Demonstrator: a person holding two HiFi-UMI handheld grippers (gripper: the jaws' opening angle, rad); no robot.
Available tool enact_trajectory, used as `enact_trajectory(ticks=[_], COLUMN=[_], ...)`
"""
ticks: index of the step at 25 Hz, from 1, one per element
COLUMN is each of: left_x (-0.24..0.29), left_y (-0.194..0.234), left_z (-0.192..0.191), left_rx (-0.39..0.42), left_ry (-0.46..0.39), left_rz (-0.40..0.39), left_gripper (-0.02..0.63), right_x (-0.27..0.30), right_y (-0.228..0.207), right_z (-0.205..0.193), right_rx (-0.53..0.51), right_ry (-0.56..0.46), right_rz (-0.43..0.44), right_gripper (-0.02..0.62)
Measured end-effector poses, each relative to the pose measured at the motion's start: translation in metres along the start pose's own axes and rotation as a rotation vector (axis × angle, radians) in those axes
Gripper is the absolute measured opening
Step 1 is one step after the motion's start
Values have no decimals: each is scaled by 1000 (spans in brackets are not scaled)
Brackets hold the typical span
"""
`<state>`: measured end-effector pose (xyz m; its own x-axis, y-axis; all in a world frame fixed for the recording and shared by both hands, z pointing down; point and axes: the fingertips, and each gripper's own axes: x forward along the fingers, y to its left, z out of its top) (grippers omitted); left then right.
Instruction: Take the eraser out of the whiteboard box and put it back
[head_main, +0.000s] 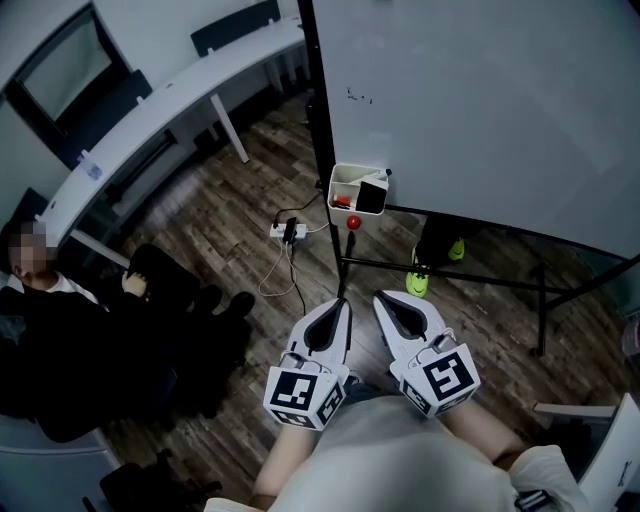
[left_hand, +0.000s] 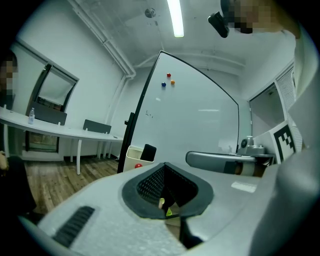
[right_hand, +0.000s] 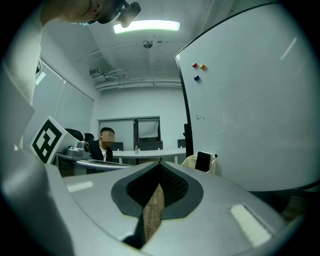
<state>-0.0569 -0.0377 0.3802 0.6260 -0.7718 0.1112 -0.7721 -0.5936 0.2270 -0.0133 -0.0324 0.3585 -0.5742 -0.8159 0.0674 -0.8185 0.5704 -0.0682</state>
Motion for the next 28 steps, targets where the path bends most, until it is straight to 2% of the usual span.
enact_trajectory(ticks=[18,28], left_x=[29,41], left_y=[51,67], left_z=[8,12], left_rx=[14,7], left_ry=[34,37], left_rz=[-92,-96], left_gripper=[3,3], right_x=[53,64], right_y=[-28,-48], right_z=[4,2], right_rx=[4,-5], right_ry=[-13,10], right_rz=[-125,-179], right_gripper=[2,18])
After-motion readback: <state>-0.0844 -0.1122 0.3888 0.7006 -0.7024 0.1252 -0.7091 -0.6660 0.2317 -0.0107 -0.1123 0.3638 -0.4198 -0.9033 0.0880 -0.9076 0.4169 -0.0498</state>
